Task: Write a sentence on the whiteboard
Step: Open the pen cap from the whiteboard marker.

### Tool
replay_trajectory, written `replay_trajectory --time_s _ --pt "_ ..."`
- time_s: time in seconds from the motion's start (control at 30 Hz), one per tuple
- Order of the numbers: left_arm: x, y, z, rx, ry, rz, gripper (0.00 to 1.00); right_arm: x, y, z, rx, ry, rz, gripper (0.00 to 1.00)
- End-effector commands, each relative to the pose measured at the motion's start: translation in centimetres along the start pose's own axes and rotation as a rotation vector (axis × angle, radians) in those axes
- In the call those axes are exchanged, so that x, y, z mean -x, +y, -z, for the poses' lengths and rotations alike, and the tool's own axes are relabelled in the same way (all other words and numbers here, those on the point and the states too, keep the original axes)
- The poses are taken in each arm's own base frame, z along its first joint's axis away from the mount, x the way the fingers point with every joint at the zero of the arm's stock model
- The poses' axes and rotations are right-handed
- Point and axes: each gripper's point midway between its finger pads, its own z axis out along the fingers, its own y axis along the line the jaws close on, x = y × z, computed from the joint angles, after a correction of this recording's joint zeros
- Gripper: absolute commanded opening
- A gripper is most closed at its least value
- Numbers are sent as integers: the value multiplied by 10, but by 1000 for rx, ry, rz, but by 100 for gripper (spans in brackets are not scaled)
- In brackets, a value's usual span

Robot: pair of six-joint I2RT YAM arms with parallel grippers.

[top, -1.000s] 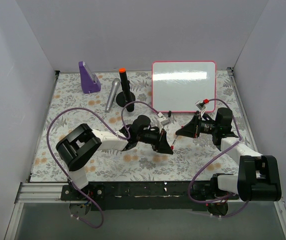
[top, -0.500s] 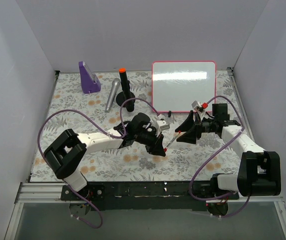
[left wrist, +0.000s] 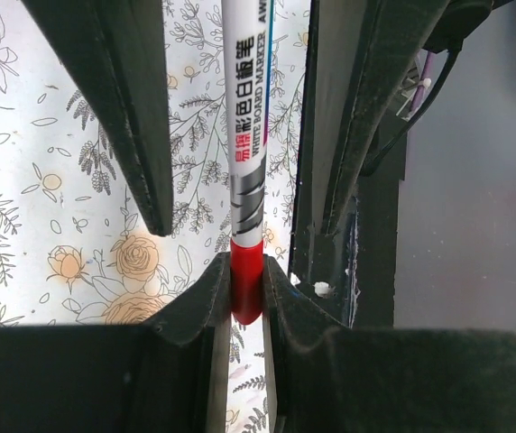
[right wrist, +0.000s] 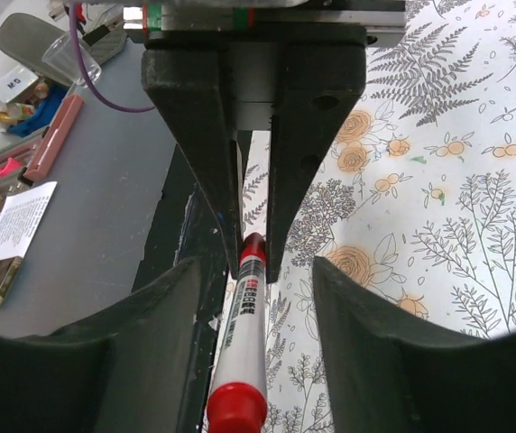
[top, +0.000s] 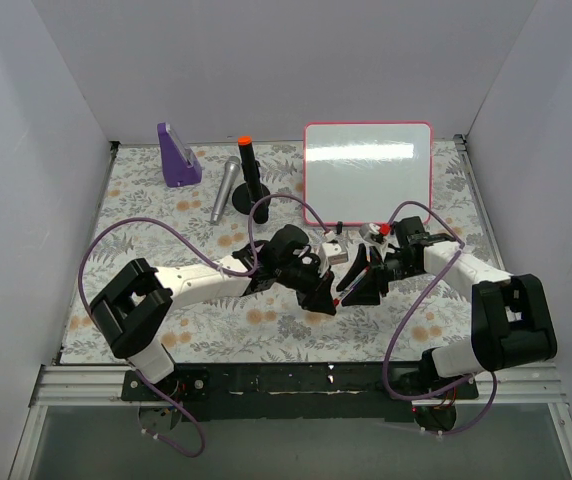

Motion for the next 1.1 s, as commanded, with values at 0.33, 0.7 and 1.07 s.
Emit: replay_trajectory --time_s 0.33,0.7,1.07 --pt "4 2 4 29 -36 -29 0 23 5 -3 42 -36 22 41" --pt "8 0 8 40 -65 -50 0 22 1 -2 28 -21 -13 40" --pt "8 -1 10 42 -70 -55 0 21 -1 -2 24 -22 -29 34"
